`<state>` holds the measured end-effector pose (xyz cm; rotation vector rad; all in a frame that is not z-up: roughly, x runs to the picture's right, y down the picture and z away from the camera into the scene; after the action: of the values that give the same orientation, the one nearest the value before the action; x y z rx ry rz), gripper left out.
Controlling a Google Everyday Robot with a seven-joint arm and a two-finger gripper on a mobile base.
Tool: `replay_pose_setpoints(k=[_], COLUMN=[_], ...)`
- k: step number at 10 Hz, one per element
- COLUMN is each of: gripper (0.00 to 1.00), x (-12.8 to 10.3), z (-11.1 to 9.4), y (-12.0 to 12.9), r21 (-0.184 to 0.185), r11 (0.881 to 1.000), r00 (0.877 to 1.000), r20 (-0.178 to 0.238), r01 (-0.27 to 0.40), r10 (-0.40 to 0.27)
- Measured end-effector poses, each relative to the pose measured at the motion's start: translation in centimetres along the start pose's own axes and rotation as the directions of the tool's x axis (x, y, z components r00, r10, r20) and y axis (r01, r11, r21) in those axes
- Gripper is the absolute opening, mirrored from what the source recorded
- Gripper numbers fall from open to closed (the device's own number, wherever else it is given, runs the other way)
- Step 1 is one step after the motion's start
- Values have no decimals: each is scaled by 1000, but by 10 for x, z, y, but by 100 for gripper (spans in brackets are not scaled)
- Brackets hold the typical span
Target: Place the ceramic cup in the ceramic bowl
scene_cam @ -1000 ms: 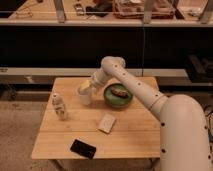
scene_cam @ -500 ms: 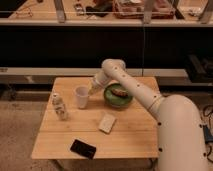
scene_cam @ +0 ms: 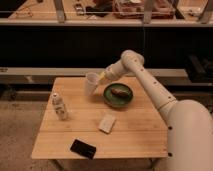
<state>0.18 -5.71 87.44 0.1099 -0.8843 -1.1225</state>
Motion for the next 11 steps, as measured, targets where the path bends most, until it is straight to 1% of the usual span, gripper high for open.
replay_pose_setpoints(k=[2,4,5,6,8,11], gripper=[11,11,11,11,11,11], x=[8,11,15,20,25,21], z=[-30,-46,-55,-67,-80,-88], y=[47,76,90,100,111,123], r21=[-28,-54,-63,-67,-74,-86], r11=[997,992,988,985,981,980], r00=[997,993,990,985,981,980], r20=[-23,-38,-53,-72,-94,-102], r01=[-71,-113,-138,-160,-179,-181], r10=[71,111,134,155,171,172])
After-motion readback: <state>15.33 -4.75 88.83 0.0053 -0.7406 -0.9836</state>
